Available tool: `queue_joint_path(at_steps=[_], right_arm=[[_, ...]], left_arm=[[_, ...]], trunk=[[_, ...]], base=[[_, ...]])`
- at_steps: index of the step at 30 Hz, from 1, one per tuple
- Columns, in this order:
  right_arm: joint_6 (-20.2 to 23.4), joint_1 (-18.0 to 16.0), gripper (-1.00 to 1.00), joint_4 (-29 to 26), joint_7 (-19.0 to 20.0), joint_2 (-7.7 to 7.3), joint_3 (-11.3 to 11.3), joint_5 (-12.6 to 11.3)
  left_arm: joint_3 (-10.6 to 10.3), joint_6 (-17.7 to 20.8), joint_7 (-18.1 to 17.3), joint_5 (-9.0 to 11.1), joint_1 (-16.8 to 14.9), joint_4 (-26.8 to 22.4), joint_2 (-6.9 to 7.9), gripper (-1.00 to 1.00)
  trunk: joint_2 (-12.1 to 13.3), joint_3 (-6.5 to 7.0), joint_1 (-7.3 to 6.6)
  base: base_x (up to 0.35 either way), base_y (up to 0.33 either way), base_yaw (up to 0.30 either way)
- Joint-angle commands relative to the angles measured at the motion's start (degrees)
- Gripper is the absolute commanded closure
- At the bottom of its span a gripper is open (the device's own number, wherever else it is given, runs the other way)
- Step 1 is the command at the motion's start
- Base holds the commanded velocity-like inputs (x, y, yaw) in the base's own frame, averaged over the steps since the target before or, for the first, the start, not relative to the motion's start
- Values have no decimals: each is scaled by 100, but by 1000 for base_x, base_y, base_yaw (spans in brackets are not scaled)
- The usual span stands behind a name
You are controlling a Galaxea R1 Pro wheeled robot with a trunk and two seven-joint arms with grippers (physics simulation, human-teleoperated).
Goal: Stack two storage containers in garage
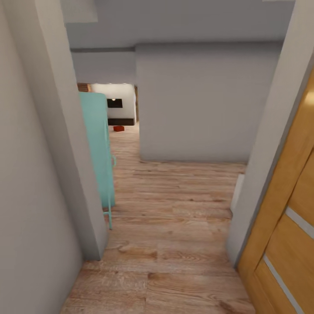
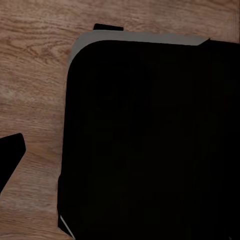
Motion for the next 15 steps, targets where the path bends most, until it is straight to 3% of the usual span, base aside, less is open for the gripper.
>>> queue_joint_path(at_steps=[1, 15], right_arm=[[-32, -7, -100, 18, 30, 0, 42, -61], [-36, -7, -100, 18, 30, 3, 42, -34]], left_arm=[[31, -11, -4, 40, -2, 1, -1, -100], [30, 5, -4, 40, -2, 1, 3, -100]], trunk=[[-3, -5, 3], [-3, -5, 3]], base=[[316, -103, 0], [316, -94, 0]])
